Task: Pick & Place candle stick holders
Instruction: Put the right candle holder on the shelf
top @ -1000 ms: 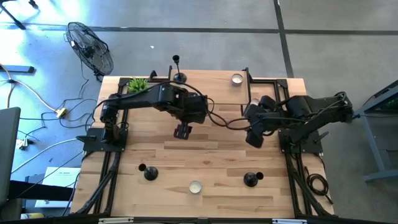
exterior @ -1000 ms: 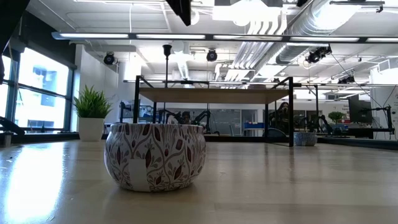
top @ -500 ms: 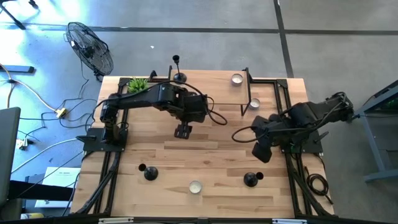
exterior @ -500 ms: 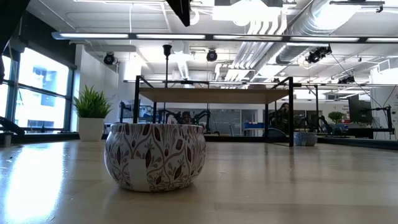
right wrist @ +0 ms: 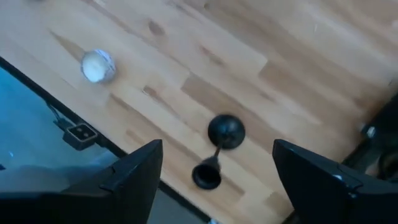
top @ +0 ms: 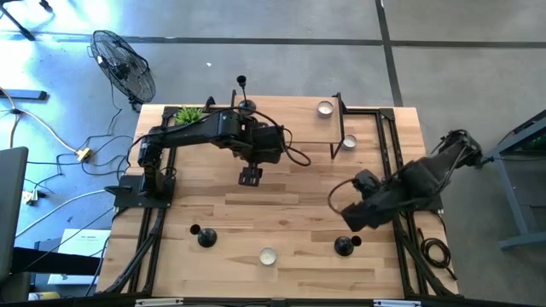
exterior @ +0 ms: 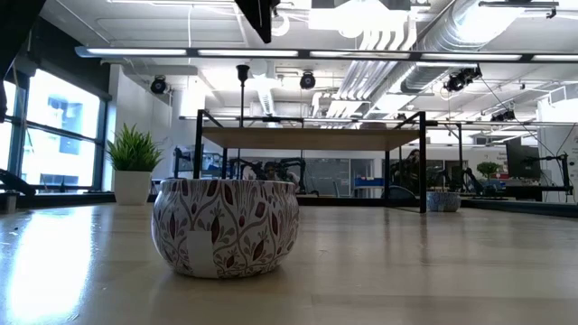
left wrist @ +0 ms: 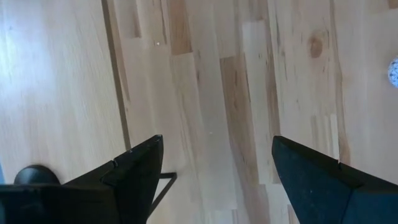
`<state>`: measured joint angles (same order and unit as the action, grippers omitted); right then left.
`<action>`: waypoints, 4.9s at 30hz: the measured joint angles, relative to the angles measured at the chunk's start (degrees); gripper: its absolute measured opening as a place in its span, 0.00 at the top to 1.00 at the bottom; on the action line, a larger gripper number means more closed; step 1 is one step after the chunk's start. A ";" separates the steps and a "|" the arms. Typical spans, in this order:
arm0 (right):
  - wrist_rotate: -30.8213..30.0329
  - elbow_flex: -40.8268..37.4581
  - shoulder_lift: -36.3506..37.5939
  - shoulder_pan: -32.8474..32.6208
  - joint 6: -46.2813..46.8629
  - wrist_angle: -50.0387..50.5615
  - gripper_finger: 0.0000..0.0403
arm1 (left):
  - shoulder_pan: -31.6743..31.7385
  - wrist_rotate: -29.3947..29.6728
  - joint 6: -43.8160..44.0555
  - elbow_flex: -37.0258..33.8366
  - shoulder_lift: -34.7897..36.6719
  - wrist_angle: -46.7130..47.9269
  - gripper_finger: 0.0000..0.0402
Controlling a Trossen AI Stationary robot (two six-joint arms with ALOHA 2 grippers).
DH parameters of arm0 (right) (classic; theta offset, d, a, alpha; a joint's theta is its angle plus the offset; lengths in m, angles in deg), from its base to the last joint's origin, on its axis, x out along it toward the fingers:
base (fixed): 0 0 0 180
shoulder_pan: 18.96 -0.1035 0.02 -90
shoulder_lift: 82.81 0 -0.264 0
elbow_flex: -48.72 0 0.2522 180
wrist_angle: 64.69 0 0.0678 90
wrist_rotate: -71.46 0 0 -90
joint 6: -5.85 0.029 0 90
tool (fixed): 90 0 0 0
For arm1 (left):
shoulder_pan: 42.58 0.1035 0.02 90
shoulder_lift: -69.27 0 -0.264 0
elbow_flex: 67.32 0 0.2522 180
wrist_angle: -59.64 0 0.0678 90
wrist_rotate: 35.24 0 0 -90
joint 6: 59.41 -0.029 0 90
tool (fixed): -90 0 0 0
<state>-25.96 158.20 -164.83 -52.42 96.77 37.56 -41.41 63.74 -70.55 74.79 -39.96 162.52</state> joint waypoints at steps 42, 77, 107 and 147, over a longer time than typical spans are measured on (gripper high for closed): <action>6.72 0.00 -10.94 -6.28 15.40 -0.40 0.37 | -0.04 -1.12 0.47 0.00 0.00 0.80 0.27; 7.64 -0.75 -14.77 -6.04 15.59 -0.55 0.37 | -0.04 -1.08 0.98 0.00 0.00 0.58 0.27; 11.44 -9.35 -14.23 -5.43 12.56 -7.92 0.49 | -0.04 -2.51 1.16 0.00 0.00 -0.60 0.27; 10.38 -8.98 -13.92 -1.47 2.36 -4.84 0.67 | -0.04 -5.59 2.36 0.02 0.00 -0.52 0.27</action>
<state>-15.58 149.22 -178.75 -53.90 99.14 32.72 -41.45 58.16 -68.19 74.81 -39.96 162.00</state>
